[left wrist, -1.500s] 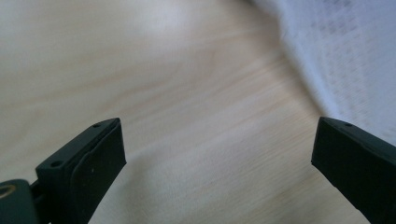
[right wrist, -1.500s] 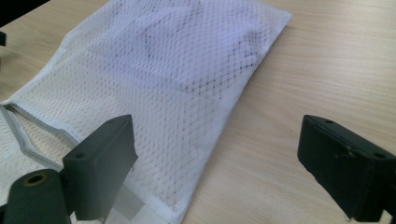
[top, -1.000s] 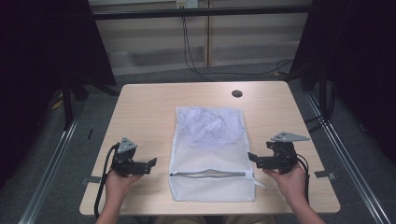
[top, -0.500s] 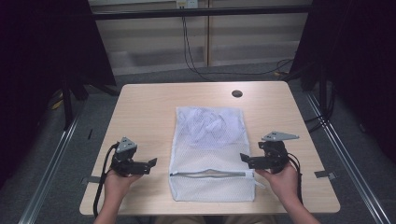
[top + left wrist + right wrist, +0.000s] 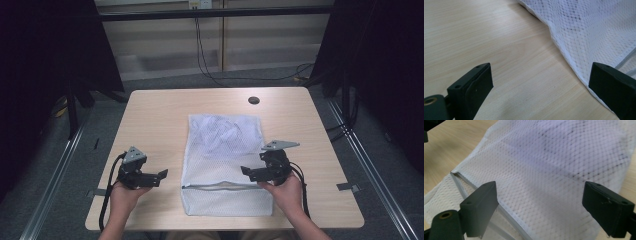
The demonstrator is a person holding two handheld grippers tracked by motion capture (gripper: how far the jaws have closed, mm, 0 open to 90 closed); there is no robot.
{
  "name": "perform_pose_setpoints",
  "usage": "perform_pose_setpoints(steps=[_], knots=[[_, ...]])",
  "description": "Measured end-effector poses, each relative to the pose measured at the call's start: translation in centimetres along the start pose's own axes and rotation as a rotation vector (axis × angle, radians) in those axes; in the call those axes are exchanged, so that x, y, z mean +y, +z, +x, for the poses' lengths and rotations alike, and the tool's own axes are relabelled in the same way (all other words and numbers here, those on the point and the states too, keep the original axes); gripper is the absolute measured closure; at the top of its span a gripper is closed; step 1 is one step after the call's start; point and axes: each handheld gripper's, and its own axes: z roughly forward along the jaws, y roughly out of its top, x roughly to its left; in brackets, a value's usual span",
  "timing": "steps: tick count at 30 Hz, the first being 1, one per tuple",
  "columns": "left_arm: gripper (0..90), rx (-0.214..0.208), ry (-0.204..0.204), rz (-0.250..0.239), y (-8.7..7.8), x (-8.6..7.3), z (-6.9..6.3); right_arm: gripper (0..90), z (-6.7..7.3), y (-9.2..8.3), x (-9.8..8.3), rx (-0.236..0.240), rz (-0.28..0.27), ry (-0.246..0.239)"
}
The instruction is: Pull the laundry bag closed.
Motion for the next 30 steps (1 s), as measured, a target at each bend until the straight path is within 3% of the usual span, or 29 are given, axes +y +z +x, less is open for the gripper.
perform_pose_setpoints(steps=[8, 30], knots=[[5.0, -0.004, 0.007, -0.002, -0.2, 0.1, 0.0, 15.2, 1.8, 1.2, 0.9, 0.015, 0.018, -0.037], [6.3, -0.007, -0.007, -0.028, -0.6, 0.3, 0.0, 19.2, 5.6, 4.2, 2.2, 0.093, 0.043, -0.063]])
